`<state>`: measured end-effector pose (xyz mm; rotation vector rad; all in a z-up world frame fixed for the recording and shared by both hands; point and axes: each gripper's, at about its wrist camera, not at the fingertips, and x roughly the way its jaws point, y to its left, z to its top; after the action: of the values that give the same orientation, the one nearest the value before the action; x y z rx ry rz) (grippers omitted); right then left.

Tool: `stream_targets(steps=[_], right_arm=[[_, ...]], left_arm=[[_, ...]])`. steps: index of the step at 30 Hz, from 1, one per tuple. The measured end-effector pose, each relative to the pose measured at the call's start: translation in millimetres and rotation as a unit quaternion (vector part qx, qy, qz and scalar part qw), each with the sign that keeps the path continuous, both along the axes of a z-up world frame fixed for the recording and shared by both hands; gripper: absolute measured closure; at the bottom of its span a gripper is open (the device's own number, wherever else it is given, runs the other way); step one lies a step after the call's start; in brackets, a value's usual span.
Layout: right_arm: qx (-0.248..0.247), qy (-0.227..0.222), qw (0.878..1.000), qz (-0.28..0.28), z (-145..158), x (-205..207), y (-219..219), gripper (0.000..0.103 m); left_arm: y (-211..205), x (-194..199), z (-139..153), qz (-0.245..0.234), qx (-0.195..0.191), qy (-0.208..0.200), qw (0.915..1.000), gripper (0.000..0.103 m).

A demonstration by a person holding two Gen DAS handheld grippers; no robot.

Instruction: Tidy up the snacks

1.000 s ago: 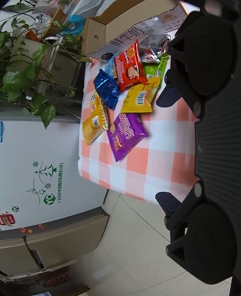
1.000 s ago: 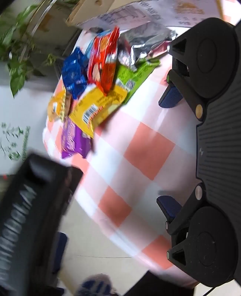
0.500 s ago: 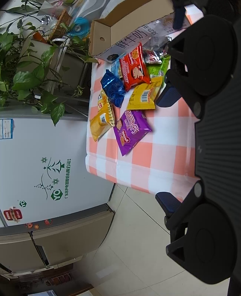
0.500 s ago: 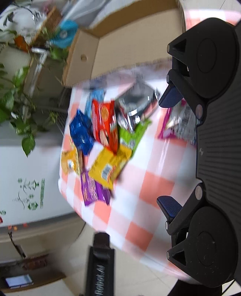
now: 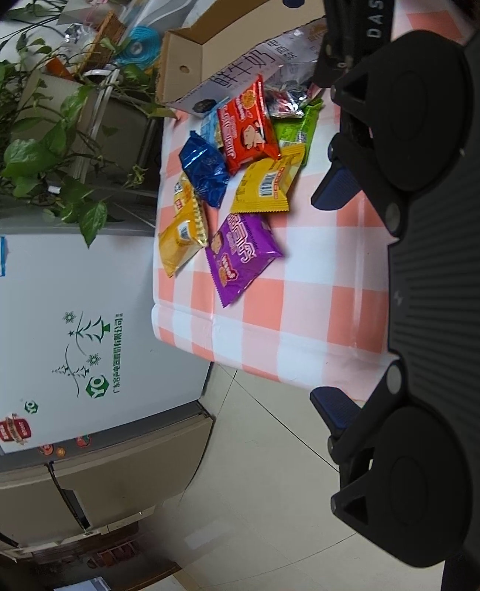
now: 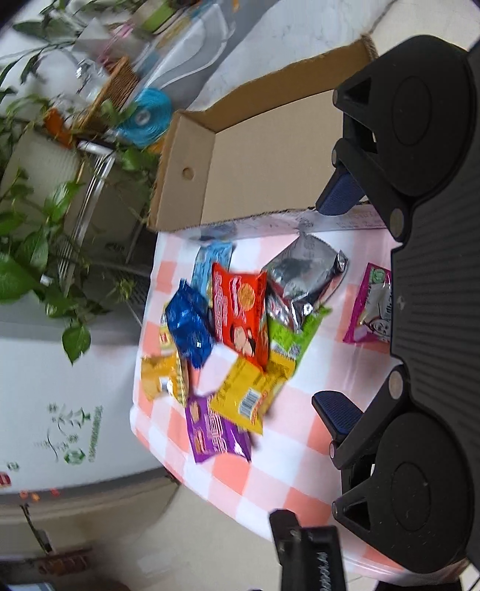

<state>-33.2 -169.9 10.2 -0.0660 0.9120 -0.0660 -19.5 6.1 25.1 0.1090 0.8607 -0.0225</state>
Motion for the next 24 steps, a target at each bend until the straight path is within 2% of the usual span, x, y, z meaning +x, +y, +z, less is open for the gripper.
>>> stream_targets(steps=[2,5,14,24], right_arm=[[0.018,0.015,0.999,-0.039,-3.4,-5.8,2.9,0.0],[0.033,0.029,0.997,-0.061,-7.6,-4.2,2.7,0.0],[0.01,0.023,0.997,-0.077,-12.6,5.1,17.7,0.0],[-0.002,0.023,0.996,-0.083,-16.2,9.2,25.6,0.0]], left_arm=[[-3.4,0.3,-2.6,-0.002,0.007,0.003,1.0,0.002],[-6.9,0.9,-7.0,-0.004,0.017,0.009,0.9998,0.002],[-9.0,1.7,-11.6,0.0,0.028,0.015,0.9995,0.002],[-12.0,3.9,-14.9,-0.003,0.021,0.019,0.9996,0.002]])
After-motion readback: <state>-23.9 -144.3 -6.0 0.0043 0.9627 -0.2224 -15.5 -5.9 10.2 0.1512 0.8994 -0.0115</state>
